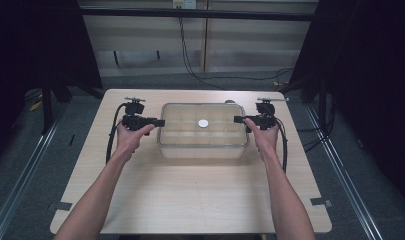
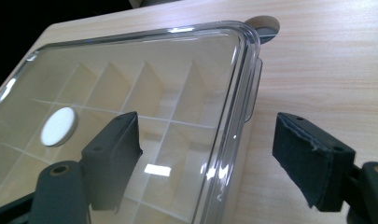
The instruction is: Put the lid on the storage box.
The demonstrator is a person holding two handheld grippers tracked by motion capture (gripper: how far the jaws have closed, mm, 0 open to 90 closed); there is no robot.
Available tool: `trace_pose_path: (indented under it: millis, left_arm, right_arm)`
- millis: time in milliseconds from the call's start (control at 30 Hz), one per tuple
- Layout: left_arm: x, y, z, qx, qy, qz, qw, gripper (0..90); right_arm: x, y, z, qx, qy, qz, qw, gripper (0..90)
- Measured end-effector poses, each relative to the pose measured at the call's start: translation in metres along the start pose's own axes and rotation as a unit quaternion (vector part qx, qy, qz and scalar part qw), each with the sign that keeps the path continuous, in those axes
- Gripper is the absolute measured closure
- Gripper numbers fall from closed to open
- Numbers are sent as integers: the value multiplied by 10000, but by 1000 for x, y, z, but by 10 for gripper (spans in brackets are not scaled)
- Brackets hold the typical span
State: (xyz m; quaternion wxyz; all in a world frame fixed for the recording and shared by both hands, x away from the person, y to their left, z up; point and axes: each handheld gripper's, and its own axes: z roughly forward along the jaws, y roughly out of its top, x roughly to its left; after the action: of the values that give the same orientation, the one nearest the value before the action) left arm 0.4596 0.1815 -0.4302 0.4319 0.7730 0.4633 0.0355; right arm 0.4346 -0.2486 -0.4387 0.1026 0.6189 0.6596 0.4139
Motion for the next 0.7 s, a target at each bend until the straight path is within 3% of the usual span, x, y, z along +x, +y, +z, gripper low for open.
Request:
trace_pose_path:
  millis: [267,500,567,700]
  left_arm:
    - [-2,-16,-23,-218,-39,-8,9998,422]
    - [-11,-35,-41,-245,-43,294,9993,347]
    - [-13,-39,-48,-222,54,435,9988,335]
    - [-15,-49,-60,-264,81,480,9985,341]
  right_arm:
    - [8,-11,-25,-246,278,-298,9989,216]
    - [11,-28,-45,-401,456,-425,9972,214]
    - [13,-33,-51,-401,521,-429,9969,242]
    - [15,-46,-63,-520,613,-499,9955,262]
